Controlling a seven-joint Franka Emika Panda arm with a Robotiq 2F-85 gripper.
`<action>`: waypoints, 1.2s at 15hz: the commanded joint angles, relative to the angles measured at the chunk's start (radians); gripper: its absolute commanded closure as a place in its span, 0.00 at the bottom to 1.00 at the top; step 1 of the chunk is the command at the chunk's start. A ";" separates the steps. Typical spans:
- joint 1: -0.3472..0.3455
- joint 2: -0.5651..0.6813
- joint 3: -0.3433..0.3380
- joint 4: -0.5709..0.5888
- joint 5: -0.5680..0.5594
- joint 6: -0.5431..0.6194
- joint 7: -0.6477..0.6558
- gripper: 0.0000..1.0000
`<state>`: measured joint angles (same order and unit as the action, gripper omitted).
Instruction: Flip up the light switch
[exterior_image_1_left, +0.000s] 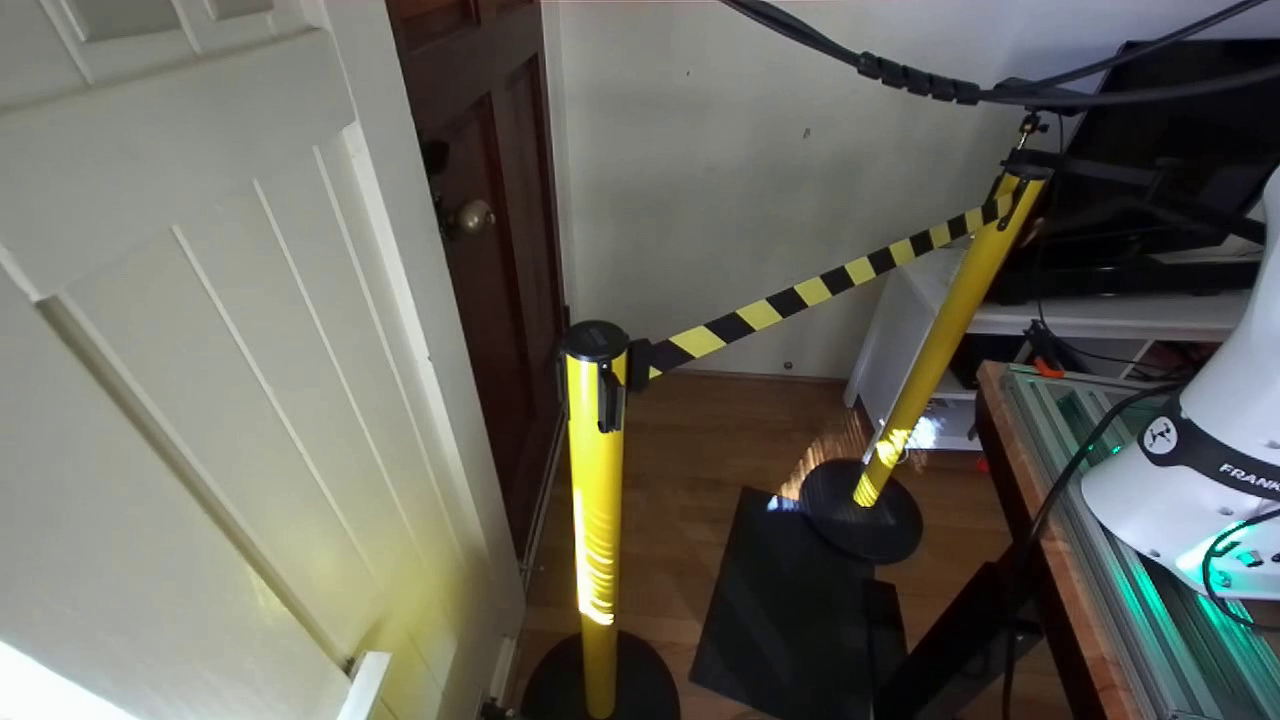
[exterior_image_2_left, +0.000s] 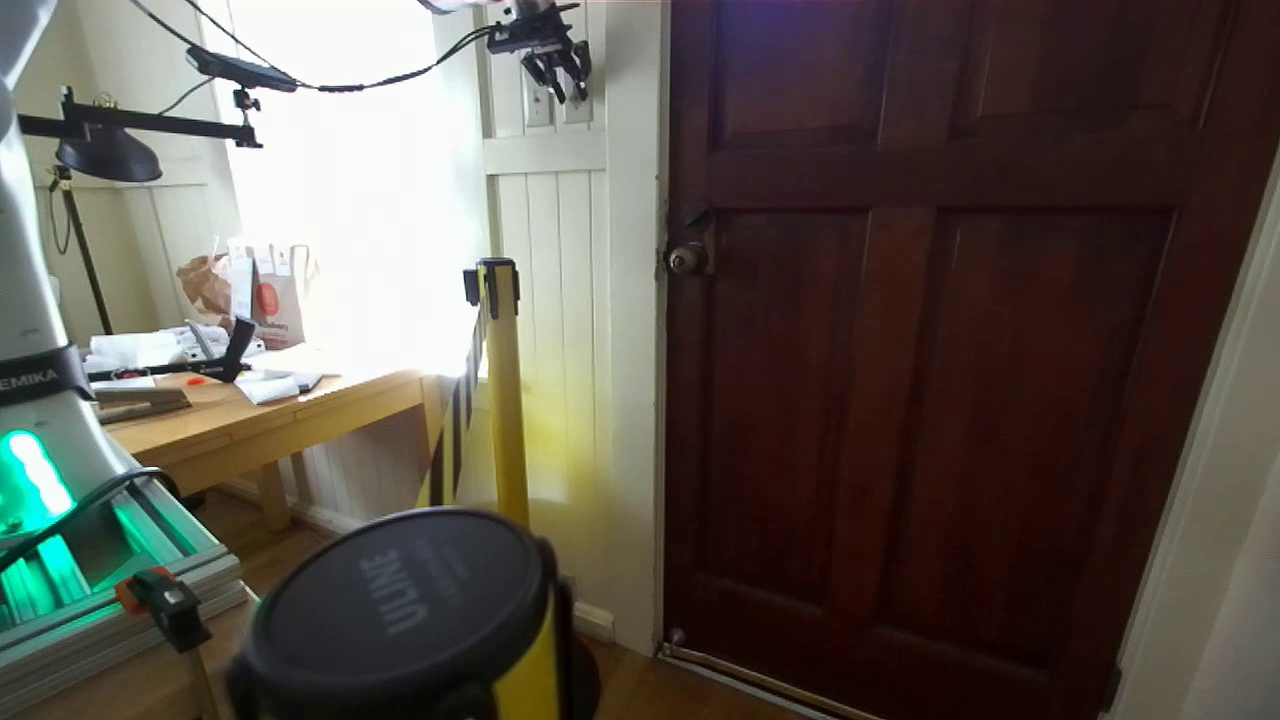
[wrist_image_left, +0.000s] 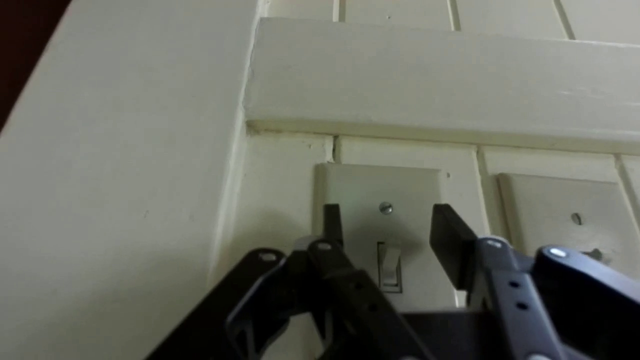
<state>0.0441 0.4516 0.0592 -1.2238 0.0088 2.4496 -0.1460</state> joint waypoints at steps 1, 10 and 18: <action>0.001 0.030 -0.004 0.043 -0.010 0.020 -0.008 0.70; 0.009 0.029 -0.002 0.045 -0.007 0.018 -0.011 0.98; 0.014 -0.005 -0.006 0.073 -0.011 0.005 0.004 0.98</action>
<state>0.0506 0.4527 0.0560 -1.2197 0.0088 2.4536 -0.1477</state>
